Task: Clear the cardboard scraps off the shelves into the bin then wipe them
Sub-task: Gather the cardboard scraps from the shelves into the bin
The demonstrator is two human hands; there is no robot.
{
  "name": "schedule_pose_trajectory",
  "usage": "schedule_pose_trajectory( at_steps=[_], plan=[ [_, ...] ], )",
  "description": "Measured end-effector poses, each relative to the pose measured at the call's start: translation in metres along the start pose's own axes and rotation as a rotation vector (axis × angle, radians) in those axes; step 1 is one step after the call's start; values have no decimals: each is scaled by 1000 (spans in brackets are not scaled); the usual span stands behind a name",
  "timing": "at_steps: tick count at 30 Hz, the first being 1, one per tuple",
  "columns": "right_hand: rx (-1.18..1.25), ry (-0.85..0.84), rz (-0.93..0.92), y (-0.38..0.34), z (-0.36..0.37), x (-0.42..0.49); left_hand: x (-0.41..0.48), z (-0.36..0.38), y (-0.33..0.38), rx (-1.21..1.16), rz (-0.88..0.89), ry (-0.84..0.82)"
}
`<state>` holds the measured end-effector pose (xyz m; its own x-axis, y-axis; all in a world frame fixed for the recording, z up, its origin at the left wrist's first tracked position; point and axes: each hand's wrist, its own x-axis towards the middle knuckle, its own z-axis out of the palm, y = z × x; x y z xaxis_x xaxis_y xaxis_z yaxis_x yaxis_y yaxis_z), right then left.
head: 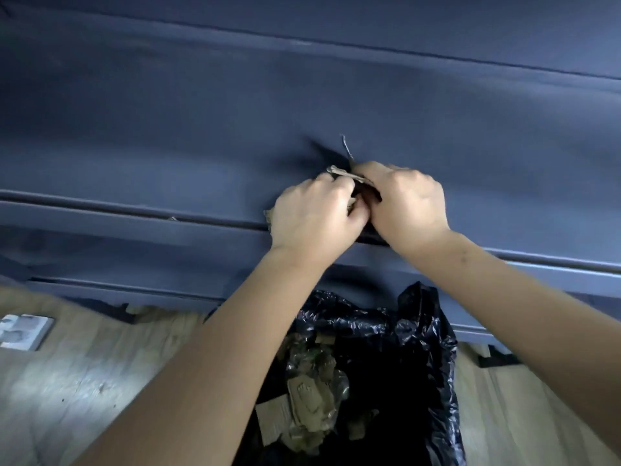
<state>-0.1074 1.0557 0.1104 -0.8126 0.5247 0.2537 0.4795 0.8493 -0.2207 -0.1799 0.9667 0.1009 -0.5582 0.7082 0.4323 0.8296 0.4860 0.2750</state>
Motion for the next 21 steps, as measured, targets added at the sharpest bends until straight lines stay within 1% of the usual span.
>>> schedule_pose_trajectory(
  at_steps=[4, 6, 9, 10, 12, 14, 17, 21],
  plan=[
    [117, 122, 67, -2, 2, -27, -20, 0, 9, -49, 10, 41],
    [132, 210, 38, 0, 7, -33, -29, -2, 13, -88, 18, 53],
    [125, 275, -20, 0, 9, -40, -35, -3, 20, -132, 2, 93],
    [130, 272, -11, 1, 8, -41, -36, -5, 21, -150, -3, 82],
    [160, 225, 44, 2, 6, -40, -35, -10, 26, -199, -29, -9],
    [182, 183, 78, 3, 5, -38, -30, -9, 24, -242, -105, -63],
    [266, 189, 137, -2, 5, -42, -24, -12, 24, -225, -202, -99],
    [331, 190, 214, -3, 9, -44, -23, -10, 31, -210, -252, -132]
  ],
)
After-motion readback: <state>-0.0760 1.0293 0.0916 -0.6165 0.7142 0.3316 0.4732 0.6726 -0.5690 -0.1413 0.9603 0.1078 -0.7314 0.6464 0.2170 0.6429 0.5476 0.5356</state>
